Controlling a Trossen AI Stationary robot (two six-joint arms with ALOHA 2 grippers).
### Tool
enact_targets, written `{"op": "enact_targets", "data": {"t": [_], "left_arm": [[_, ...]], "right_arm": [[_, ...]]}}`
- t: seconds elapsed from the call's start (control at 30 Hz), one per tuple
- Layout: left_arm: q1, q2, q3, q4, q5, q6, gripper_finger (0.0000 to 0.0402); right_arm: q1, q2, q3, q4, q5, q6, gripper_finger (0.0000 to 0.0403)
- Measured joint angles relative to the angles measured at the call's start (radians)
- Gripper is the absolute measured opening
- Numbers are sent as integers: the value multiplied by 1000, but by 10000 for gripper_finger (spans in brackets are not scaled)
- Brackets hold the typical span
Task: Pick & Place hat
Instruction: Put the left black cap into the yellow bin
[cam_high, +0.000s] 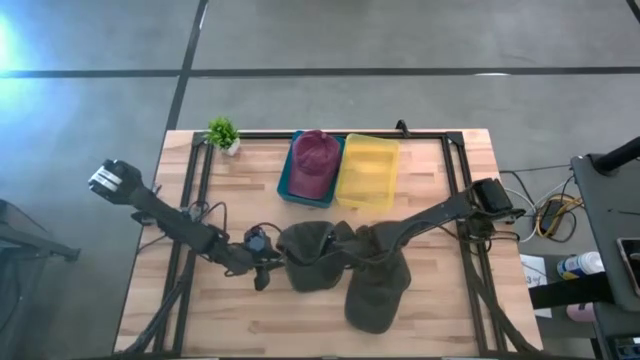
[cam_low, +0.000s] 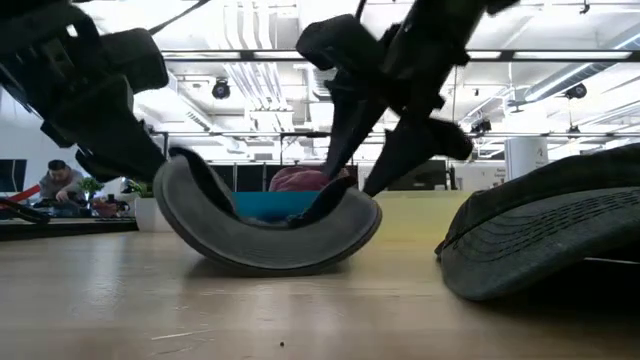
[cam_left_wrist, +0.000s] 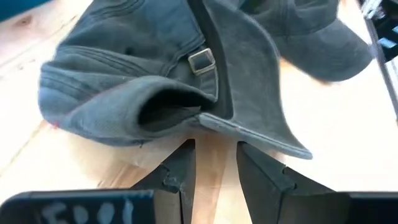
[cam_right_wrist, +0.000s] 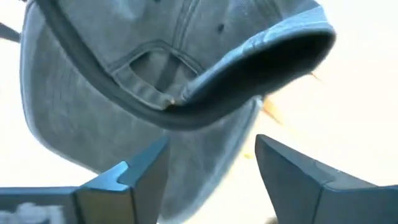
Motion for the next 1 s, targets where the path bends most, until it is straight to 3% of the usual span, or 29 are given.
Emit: {"op": "enact_targets", "data": {"t": [0.17,0.4,0.7,1.0], "left_arm": [[0,50,0,40,9,-1,110],[-2,149,0,98,55,-2,110],[2,259,25,262,51,38,110],[6,226,139,259,43,113,110]], "right_arm": [[6,-1,79,-193,-5,-15,252],[46,3,159,-186,-35,-85,247],[63,105,153,-190,-66,-38,220],[63,219,154,-109,-189,-88,202]]}}
